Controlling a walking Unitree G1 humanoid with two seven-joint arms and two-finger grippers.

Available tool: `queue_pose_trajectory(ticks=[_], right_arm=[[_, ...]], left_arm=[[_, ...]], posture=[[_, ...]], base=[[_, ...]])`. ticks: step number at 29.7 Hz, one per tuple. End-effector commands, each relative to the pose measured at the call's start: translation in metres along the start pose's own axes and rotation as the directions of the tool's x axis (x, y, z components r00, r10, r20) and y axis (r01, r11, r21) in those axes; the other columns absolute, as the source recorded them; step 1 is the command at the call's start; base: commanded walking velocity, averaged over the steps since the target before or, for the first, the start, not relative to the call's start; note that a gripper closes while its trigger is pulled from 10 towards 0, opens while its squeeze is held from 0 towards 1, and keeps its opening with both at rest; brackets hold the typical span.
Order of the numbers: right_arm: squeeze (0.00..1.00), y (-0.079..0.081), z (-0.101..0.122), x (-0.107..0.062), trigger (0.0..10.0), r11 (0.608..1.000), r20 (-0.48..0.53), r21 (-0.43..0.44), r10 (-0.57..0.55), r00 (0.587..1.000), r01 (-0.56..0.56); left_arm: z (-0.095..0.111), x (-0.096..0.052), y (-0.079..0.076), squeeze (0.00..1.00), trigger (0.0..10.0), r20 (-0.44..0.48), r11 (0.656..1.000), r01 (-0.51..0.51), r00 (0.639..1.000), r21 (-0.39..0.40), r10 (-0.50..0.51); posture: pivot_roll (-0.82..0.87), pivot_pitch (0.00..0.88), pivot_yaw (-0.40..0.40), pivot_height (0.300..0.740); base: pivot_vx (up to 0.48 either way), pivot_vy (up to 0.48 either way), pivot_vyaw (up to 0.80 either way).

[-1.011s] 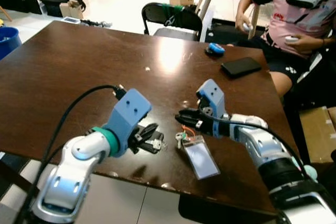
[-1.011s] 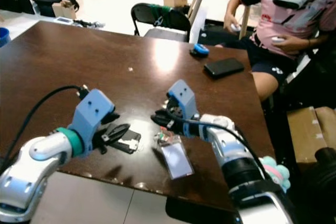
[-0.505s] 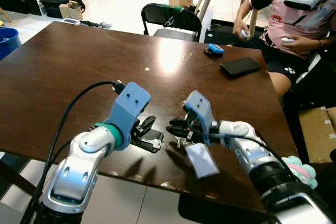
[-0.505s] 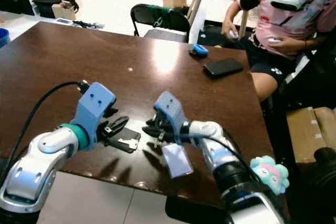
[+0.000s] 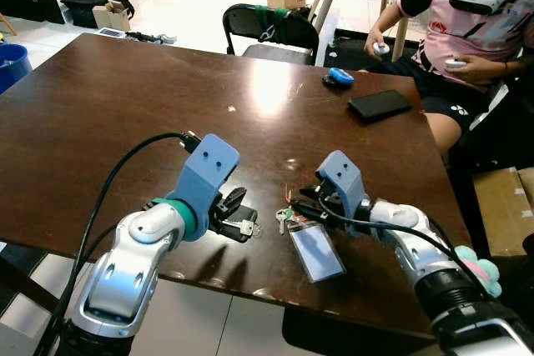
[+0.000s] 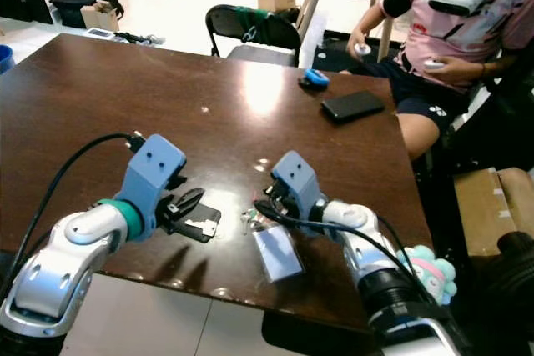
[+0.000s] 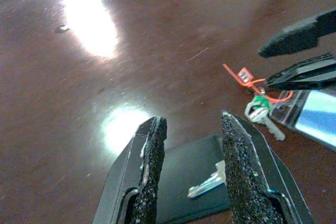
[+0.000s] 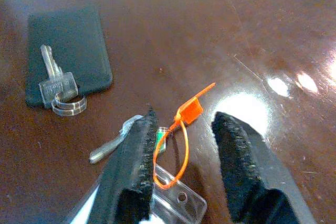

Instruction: Hang keys on a hook

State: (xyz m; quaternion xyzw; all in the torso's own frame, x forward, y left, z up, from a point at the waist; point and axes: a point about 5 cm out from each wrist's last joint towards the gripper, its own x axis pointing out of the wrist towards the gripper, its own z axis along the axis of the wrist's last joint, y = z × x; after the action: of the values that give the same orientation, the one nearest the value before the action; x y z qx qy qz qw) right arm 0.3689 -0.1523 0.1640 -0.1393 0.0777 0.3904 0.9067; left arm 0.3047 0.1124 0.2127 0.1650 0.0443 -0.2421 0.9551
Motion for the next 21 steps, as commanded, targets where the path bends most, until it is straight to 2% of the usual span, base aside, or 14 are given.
queue_pose_trajectory(ticks=[1, 6, 7, 14, 21], right_arm=[[1.00, -0.003, 0.000, 0.002, 10.0, 0.997, 0.011, 0.072, -0.021, 1.000, 0.020], [1.00, -0.002, -0.001, 0.005, 10.0, 0.996, -0.005, 0.085, -0.017, 1.000, 0.018], [0.00, -0.001, -0.001, 0.007, 10.0, 0.997, -0.013, 0.082, -0.013, 1.000, 0.014], [0.00, 0.001, -0.002, 0.018, 10.0, 0.997, -0.079, 0.072, -0.036, 0.996, 0.041], [0.00, -0.004, -0.010, 0.014, 10.0, 0.992, -0.115, 0.083, -0.082, 0.990, 0.092]], left_arm=[[-0.002, 0.001, -0.001, 0.00, 10.0, -0.012, 1.000, -0.002, 1.000, 0.000, 0.002], [-0.002, 0.000, 0.000, 0.00, 10.0, -0.014, 1.000, -0.006, 1.000, 0.000, 0.006], [-0.003, 0.000, 0.000, 0.00, 10.0, -0.015, 1.000, -0.006, 1.000, 0.000, 0.006], [-0.003, -0.001, 0.000, 0.00, 10.0, -0.017, 1.000, -0.012, 1.000, 0.000, 0.012], [-0.005, -0.001, 0.000, 0.00, 10.0, -0.023, 1.000, -0.013, 1.000, -0.003, 0.013]], posture=[[0.14, 0.138, 0.064, 0.740], [0.14, 0.138, 0.065, 0.740], [0.14, 0.138, 0.065, 0.740], [0.15, 0.139, 0.060, 0.740], [0.15, 0.141, 0.059, 0.740]], base=[[0.000, 0.000, 0.00], [0.000, 0.000, 0.00], [0.000, 0.000, 0.00], [0.000, 0.000, 0.00], [0.000, 0.000, 0.00]])
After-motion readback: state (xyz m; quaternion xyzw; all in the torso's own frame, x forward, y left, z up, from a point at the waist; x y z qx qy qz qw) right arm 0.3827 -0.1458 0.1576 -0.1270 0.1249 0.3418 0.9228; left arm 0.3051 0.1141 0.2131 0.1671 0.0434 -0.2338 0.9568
